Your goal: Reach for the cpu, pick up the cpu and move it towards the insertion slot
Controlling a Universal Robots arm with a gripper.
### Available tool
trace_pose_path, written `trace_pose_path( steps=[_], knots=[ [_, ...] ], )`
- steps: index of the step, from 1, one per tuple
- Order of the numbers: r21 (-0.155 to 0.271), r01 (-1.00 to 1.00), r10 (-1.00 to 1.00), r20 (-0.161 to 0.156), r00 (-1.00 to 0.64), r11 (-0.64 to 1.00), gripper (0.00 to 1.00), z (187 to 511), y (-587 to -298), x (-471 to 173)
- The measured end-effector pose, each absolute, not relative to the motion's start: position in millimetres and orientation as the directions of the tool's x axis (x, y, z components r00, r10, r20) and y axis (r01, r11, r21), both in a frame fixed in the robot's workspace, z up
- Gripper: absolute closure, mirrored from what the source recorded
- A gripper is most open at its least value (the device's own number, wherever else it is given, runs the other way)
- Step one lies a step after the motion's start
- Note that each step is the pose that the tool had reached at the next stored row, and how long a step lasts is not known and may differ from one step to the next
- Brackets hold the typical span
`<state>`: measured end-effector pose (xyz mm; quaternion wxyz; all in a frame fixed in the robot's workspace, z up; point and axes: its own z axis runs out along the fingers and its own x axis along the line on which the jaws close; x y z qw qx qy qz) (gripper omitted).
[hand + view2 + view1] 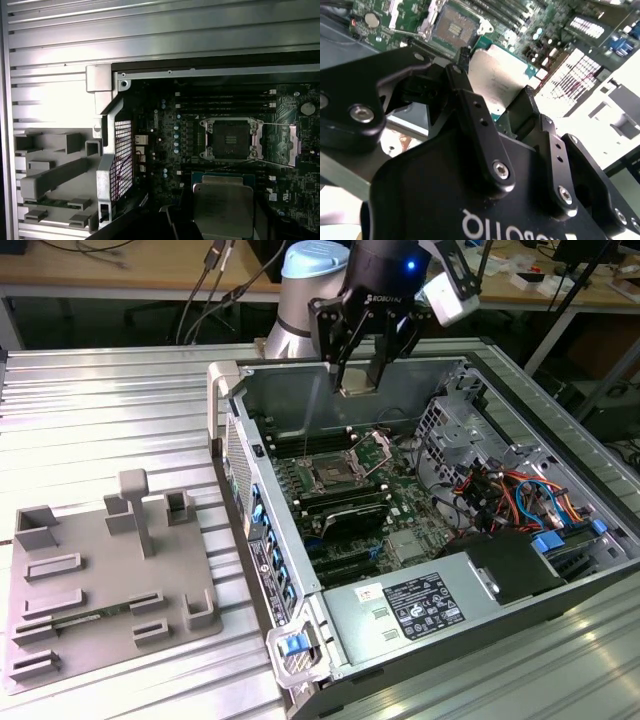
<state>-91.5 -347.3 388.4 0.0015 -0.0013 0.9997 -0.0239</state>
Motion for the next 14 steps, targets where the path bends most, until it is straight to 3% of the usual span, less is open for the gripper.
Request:
trace_pose_path(
  steps=[14],
  knots=[
    [-0.048,-0.003,-0.003,-0.003,-1.0,0.999,0.45,384.1,-334.6,-86.6]
  ],
)
